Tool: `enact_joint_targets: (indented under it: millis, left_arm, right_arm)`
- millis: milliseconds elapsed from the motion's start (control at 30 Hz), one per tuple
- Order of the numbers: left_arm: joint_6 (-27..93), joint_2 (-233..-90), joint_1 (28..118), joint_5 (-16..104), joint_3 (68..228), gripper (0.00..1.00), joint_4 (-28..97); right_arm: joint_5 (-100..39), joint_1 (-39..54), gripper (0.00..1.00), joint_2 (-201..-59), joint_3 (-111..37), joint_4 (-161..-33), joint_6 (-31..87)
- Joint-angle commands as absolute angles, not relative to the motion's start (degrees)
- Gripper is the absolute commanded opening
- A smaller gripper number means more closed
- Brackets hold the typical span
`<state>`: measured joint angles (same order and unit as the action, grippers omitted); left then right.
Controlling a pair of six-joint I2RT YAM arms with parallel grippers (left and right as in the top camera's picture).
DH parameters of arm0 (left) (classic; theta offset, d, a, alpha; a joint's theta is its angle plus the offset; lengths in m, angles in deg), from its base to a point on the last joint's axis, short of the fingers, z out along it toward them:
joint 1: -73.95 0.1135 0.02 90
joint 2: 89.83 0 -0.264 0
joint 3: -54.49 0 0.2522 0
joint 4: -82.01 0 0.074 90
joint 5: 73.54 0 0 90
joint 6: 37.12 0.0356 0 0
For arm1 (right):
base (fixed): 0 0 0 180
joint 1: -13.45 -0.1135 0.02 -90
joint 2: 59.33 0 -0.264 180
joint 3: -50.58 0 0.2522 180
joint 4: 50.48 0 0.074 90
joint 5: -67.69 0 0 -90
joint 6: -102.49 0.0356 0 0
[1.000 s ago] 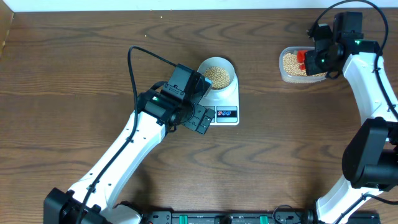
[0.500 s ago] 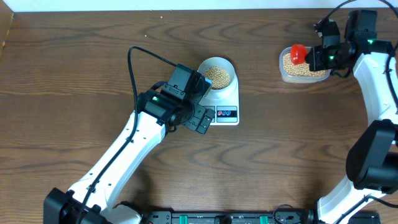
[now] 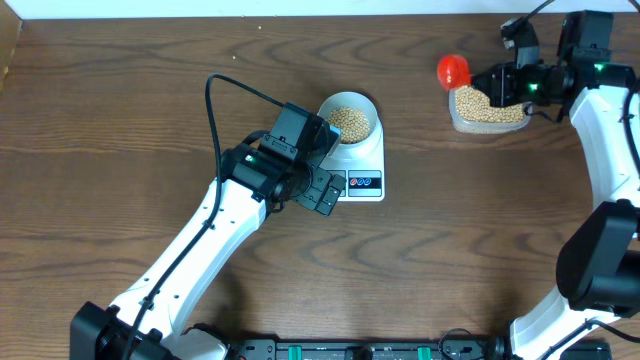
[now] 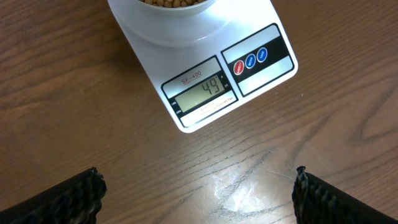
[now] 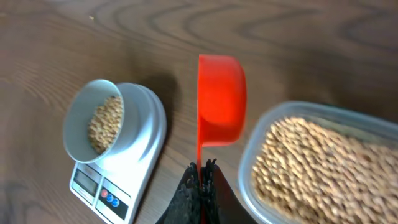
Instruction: Scoop item into bowl and weigh 50g on scale
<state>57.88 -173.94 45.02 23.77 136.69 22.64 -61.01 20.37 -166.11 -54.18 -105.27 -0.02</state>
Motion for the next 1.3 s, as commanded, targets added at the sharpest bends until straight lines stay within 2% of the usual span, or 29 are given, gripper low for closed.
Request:
enact_joint_targets:
  millis: [0, 233, 567, 967, 1267]
  left_arm:
    - [58.8, -173.6, 45.3, 23.3, 136.9, 0.98, 22.6]
    - [58.8, -173.6, 45.3, 23.3, 136.9, 0.98, 22.6]
    - [58.8, -173.6, 45.3, 23.3, 136.9, 0.98, 22.6]
    - [58.8, -173.6, 45.3, 23.3, 136.9, 0.98, 22.6]
    - [58.8, -173.6, 45.3, 23.3, 136.9, 0.98, 22.6]
  right_arm:
    - [-64.5, 17.5, 0.01, -164.3, -55.4, -103.8, 0.3]
    - [-64.2, 11.5, 0.01, -164.3, -55.4, -99.7, 0.0]
    - [-59.4, 3.5, 0.01, -164.3, -55.4, -99.7, -6.4]
    - [-48.2, -2.9, 0.01, -164.3, -55.4, -103.0, -22.2]
    - [-47.9, -4.5, 0.01, -164.3, -55.4, -103.0, -31.5]
